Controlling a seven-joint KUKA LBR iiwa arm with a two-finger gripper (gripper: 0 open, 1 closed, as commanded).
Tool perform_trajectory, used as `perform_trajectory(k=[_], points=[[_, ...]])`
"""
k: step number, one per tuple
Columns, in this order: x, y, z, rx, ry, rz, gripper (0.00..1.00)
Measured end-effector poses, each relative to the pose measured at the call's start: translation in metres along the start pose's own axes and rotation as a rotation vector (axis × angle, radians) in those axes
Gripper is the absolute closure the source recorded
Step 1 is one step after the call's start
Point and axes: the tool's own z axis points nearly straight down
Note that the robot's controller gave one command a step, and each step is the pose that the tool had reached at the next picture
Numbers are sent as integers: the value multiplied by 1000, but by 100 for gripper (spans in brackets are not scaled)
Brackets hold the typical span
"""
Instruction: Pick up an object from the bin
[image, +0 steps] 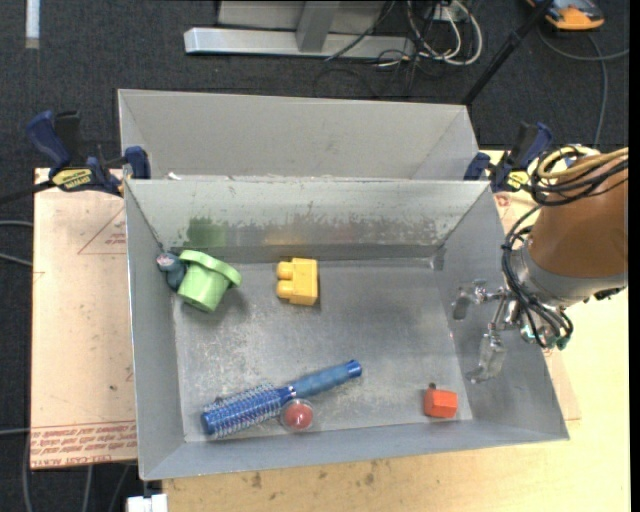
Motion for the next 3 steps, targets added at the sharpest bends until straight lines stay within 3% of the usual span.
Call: perform_trajectory(k=[1, 2, 3], points=[[41, 41, 65, 2, -13, -221, 0], [43, 37, 76, 5, -23, -247, 0], [48, 37, 79, 2, -9, -251, 100]])
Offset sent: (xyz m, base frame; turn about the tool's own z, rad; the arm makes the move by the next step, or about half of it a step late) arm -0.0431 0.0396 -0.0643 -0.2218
